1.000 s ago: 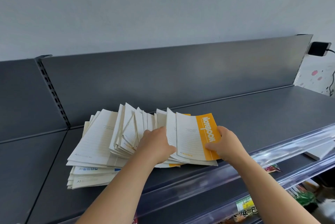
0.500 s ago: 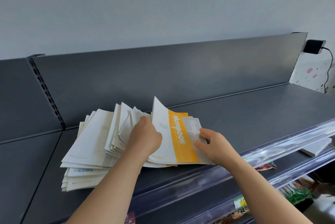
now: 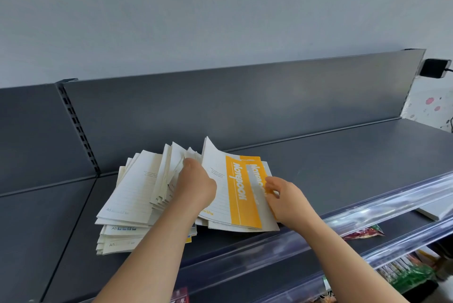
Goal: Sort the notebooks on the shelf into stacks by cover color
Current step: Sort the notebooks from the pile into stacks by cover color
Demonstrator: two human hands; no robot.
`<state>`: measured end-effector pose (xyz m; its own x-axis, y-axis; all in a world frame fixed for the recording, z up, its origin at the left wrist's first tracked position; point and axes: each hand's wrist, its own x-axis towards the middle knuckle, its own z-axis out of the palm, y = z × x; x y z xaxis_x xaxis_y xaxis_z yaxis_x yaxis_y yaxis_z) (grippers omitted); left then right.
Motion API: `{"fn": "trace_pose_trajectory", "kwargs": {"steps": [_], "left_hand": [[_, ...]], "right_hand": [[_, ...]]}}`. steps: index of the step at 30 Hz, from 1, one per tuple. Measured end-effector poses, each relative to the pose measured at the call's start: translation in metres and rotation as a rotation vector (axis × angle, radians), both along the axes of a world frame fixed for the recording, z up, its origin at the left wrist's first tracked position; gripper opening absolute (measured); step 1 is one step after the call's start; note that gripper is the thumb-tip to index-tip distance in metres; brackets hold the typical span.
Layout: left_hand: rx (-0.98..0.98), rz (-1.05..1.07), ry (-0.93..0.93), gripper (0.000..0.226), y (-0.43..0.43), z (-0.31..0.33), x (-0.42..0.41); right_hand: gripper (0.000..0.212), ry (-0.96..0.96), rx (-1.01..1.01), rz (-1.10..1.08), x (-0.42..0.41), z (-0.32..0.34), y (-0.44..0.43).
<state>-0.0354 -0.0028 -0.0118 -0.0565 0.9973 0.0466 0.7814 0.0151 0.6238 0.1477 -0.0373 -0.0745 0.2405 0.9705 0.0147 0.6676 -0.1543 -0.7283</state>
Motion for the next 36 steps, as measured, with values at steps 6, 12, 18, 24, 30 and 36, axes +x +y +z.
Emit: {"fn": "trace_pose_trajectory", "kwargs": {"steps": [6, 12, 18, 24, 30, 36], "left_hand": [[0.025, -0.057, -0.184, 0.017, 0.001, -0.004, -0.014], [0.180, -0.025, -0.504, 0.024, -0.009, 0.014, -0.036], [0.311, 0.021, -0.496, 0.029, -0.024, 0.029, -0.082], [0.281, -0.014, -0.546, 0.040, -0.048, 0.038, -0.149], [0.276, 0.144, -0.543, 0.031, -0.071, 0.033, -0.254], [0.266, 0.309, -0.527, 0.028, -0.107, 0.027, -0.381]], "right_hand": [[0.044, 0.023, 0.023, 0.054, -0.008, 0.005, 0.000], [0.050, 0.242, 0.161, -0.002, -0.036, 0.030, 0.007], [0.040, 0.373, 0.318, 0.034, -0.086, 0.064, 0.010], [0.038, 0.423, 0.382, 0.133, -0.159, 0.083, 0.011], [0.032, 0.412, 0.375, 0.279, -0.267, 0.090, 0.005], [0.023, 0.407, 0.292, 0.404, -0.395, 0.079, -0.009]]}}
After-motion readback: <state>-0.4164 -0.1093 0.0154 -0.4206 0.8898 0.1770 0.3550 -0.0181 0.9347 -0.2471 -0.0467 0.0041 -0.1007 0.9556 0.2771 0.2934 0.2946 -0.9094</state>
